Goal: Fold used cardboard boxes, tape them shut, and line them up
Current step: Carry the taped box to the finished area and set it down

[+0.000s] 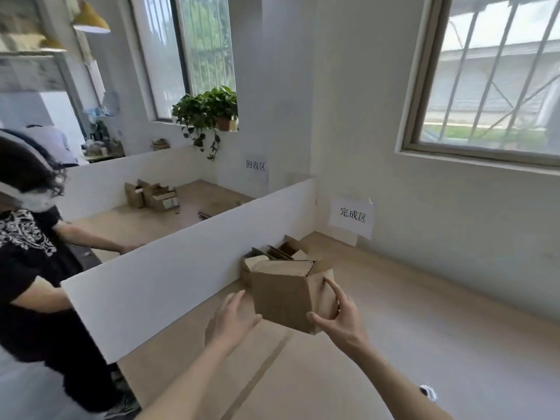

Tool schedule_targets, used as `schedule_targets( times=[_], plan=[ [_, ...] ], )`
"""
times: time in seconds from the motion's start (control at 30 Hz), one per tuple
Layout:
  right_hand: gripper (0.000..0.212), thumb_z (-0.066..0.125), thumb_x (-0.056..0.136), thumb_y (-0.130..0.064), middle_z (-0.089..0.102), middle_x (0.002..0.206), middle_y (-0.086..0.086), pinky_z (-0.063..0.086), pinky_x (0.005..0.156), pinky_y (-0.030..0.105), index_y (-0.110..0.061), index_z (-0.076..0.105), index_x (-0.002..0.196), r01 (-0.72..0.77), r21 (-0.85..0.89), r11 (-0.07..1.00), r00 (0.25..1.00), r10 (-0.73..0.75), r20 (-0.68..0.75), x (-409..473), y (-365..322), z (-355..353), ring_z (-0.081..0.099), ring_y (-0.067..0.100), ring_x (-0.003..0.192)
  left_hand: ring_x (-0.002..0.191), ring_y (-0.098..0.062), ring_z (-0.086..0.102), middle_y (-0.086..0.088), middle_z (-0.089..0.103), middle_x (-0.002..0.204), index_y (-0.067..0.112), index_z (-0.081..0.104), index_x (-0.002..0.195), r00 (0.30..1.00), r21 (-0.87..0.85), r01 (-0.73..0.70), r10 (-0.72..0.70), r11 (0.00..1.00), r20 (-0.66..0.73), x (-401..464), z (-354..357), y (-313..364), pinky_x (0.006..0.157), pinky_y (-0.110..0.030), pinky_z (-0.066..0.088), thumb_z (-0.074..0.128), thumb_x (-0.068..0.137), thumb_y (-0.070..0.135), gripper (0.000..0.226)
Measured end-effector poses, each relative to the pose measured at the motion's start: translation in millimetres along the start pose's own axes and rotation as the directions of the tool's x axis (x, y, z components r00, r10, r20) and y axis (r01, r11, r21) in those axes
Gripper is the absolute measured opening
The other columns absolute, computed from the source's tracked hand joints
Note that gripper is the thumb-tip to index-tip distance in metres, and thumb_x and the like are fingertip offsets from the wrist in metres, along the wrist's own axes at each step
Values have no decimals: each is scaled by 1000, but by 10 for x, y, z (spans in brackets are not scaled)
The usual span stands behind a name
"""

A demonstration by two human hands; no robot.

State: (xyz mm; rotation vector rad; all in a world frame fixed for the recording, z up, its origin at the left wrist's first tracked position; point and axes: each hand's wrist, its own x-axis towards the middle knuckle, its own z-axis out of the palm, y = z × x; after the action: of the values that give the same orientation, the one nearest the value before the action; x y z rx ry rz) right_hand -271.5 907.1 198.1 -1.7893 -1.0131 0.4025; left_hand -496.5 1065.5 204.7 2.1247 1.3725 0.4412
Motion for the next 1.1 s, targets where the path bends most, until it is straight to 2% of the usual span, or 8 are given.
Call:
schedule_targets(
  times=[0.1, 0.23, 0.4, 0.5, 0.63, 0.8, 0.97, 1.1],
  plan=[
    [94, 85, 69, -47, 48, 131, -5, 45, 86, 16, -46, 36, 149, -10, 0, 1000, 999, 10, 41, 365, 189, 369, 50, 5, 112, 147, -15, 30, 10, 23, 163, 35, 30, 154, 1000, 43, 14, -15, 999, 23, 425, 66, -214, 113, -39, 35, 65, 85, 61, 81],
    [95, 87, 73, -42, 41, 135, -5, 47, 91, 22, -51, 31, 149, -41, 2, 999, 996, 41, 80, 723, 373, 866, 48, 12, 116, 147, -16, 30, 8, 25, 162, 31, 32, 154, 995, 55, 54, -58, 997, 78, 844, 164, -545, 111, -37, 34, 66, 88, 56, 78],
    [97, 87, 74, -40, 39, 138, -3, 47, 97, 25, -50, 29, 150, -95, -15, 995, 989, 96, 110, 1061, 628, 1488, 46, 14, 120, 152, -19, 18, -4, 18, 164, 19, 29, 156, 974, -3, 138, -135, 990, 182, 1303, 318, -1074, 119, -31, 17, 70, 92, 36, 78],
    [97, 86, 74, -43, 37, 140, -6, 47, 103, 31, -50, 28, 152, -118, -45, 992, 986, 122, 111, 1226, 797, 1844, 43, 13, 124, 152, -20, 18, -5, 17, 165, 21, 28, 157, 962, -11, 155, -148, 988, 231, 1608, 445, -1390, 119, -33, 19, 70, 91, 39, 80],
    [97, 86, 75, -39, 34, 139, -10, 39, 99, 23, -52, 28, 151, -155, -84, 984, 982, 163, 98, 1469, 1008, 2266, 39, 6, 120, 151, -19, 19, -3, 17, 165, 25, 27, 157, 938, -16, 155, -142, 988, 318, 2034, 674, -1789, 120, -36, 20, 70, 89, 45, 83],
    [97, 87, 75, -33, 34, 145, -15, 40, 96, 22, -53, 25, 147, -230, -114, 966, 969, 238, 61, 1787, 1251, 2700, 43, 4, 123, 148, -18, 30, 3, 24, 164, 32, 26, 156, 912, 118, 115, -152, 986, 380, 2543, 869, -2233, 116, -35, 31, 63, 87, 61, 84],
    [97, 87, 75, -30, 34, 142, -23, 37, 102, 26, -40, 24, 149, -323, -151, 934, 945, 326, -4, 2019, 1410, 3000, 34, -5, 126, 148, -17, 30, 6, 24, 164, 34, 25, 156, 889, 172, 94, -160, 981, 428, 2900, 972, -2484, 114, -37, 34, 58, 88, 66, 82],
    [97, 86, 74, -38, 38, 147, -20, 40, 108, 32, -37, 25, 149, -423, -122, 898, 906, 419, -58, 2076, 1567, 3217, 38, 0, 132, 149, -16, 28, 5, 24, 164, 33, 24, 157, 873, 176, 57, -135, 983, 469, 3098, 1057, -2582, 115, -37, 32, 58, 89, 64, 82]
  ],
)
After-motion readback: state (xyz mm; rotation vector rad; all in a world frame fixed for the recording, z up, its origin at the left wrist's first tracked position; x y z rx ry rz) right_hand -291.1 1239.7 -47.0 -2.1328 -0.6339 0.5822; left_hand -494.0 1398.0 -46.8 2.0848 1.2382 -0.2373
